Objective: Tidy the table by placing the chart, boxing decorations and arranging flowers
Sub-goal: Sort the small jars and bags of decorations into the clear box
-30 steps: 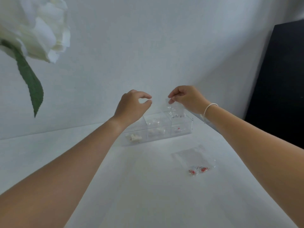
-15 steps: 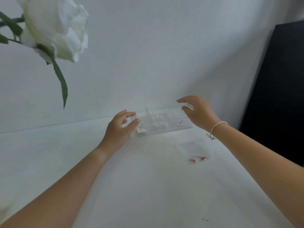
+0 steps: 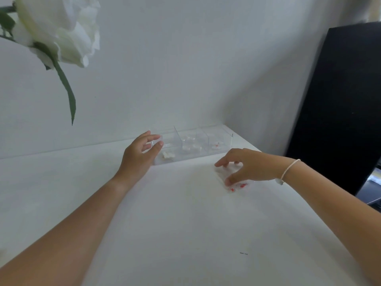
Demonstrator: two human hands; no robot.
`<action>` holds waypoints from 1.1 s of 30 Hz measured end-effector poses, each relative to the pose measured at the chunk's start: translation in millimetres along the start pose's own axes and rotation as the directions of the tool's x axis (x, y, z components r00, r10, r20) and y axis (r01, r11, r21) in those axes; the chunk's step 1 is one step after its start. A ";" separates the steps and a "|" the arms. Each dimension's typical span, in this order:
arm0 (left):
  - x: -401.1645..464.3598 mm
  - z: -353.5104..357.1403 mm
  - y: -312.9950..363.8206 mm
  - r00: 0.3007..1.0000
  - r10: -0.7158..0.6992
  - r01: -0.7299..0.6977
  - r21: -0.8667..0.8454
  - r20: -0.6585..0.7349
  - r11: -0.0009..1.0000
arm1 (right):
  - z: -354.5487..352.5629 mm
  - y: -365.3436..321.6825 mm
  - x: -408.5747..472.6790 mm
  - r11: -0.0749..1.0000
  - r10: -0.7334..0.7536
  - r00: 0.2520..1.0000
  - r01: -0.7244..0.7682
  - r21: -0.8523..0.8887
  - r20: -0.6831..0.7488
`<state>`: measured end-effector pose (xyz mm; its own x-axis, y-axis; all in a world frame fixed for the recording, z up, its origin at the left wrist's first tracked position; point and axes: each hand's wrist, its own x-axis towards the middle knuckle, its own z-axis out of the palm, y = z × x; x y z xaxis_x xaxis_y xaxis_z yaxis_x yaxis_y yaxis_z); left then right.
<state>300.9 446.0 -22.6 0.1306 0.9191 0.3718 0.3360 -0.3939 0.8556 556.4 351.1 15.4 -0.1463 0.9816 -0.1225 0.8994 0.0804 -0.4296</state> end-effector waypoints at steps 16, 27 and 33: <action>4.2 1.8 -6.2 1.000 0.008 -0.008 -0.028 -0.009 1.000 | -7.8 2.3 5.8 0.996 0.075 0.994 -0.078 -0.031 -0.074; 5.0 1.3 -6.9 1.000 0.009 -0.009 -0.026 -0.010 1.000 | -14.9 0.5 4.0 0.989 0.114 0.988 -0.124 -0.085 -0.106; 4.7 0.7 -6.5 1.000 0.012 -0.012 -0.023 -0.004 1.000 | -19.3 -6.8 4.5 0.984 0.175 0.976 -0.177 -0.005 -0.128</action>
<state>300.1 452.9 -26.7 0.1309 0.9143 0.3833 0.3129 -0.4049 0.8591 557.6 358.4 35.1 0.0670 0.9945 -0.0807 0.9134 -0.0937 -0.3962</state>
